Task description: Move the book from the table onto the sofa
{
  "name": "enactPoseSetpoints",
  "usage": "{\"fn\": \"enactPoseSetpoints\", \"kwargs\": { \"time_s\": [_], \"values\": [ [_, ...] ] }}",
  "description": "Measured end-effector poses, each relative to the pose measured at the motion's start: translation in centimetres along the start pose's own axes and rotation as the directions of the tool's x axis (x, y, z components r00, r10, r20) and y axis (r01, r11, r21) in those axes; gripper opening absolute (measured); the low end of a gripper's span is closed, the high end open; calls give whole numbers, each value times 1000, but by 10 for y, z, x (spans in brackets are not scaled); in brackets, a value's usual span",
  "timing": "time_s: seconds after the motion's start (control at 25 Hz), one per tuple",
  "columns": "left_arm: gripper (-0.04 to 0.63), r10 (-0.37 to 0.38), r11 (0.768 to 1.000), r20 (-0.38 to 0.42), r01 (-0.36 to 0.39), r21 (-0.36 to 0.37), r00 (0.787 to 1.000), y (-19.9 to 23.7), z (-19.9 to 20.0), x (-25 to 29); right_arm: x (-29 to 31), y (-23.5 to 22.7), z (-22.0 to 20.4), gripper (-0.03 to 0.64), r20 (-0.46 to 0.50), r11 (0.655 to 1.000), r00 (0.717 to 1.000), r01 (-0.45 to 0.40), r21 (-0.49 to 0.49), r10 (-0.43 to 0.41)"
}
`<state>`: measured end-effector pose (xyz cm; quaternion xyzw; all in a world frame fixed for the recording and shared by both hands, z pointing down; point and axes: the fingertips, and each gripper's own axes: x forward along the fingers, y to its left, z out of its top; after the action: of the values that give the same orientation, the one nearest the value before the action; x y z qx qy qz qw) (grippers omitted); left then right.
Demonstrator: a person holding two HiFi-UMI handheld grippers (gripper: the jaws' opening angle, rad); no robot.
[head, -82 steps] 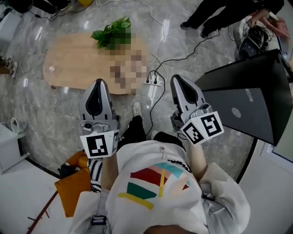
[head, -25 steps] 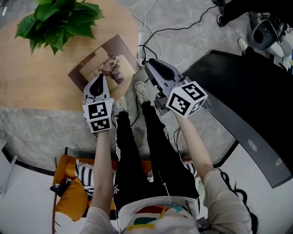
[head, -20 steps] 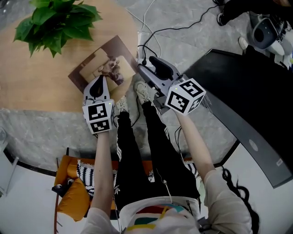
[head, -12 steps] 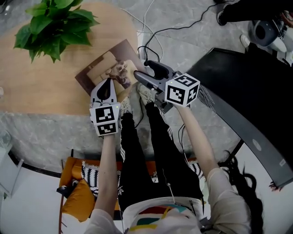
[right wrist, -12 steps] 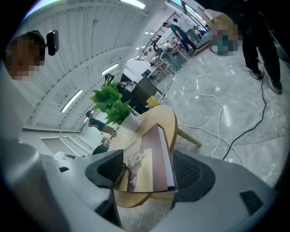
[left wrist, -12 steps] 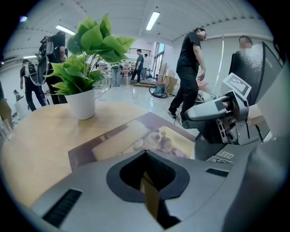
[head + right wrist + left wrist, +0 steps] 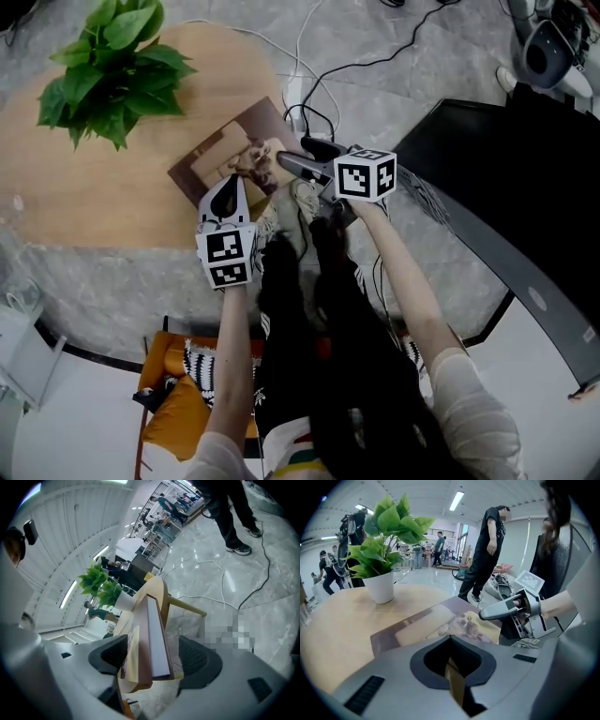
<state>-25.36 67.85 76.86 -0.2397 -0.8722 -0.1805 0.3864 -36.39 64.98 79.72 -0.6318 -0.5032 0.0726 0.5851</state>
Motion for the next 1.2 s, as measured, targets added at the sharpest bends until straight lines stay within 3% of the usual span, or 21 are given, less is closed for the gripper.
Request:
{"fn": "enactPoseSetpoints", "kwargs": {
  "time_s": [0.2, 0.32, 0.44, 0.52, 0.56, 1.0, 1.2],
  "values": [
    [8, -22, 1000, 4, 22, -19, 1000, -1, 3, 1, 11, -10, -4, 326, -13, 983, 998, -65, 172, 68],
    [8, -31, 999, 14, 31, -28, 999, -1, 9, 4, 12, 2, -9, 325, -58, 950, 979, -176, 259, 198],
    [8, -31, 999, 26, 32, -34, 999, 0, 15, 6, 11, 15, -11, 318, -69, 925, 955, -258, 280, 287],
    [8, -30, 999, 29, 31, -29, 999, 0, 18, 8, 10, 15, -11, 202, -59, 924, 956, -261, 278, 288],
    [8, -29, 999, 29, 30, -27, 999, 0, 18, 8, 9, 15, -10, 178, -50, 922, 956, -265, 282, 290],
    [8, -11, 998, 73, 16, -58, 997, 1, 32, -6, -5, 38, 7, 155, 12, 918, 951, -303, 255, 310],
    [8, 55, 998, 198, -46, -53, 979, 12, 88, -44, -27, 72, 48, 153, 118, 909, 944, -327, 258, 307]
  ]
}}
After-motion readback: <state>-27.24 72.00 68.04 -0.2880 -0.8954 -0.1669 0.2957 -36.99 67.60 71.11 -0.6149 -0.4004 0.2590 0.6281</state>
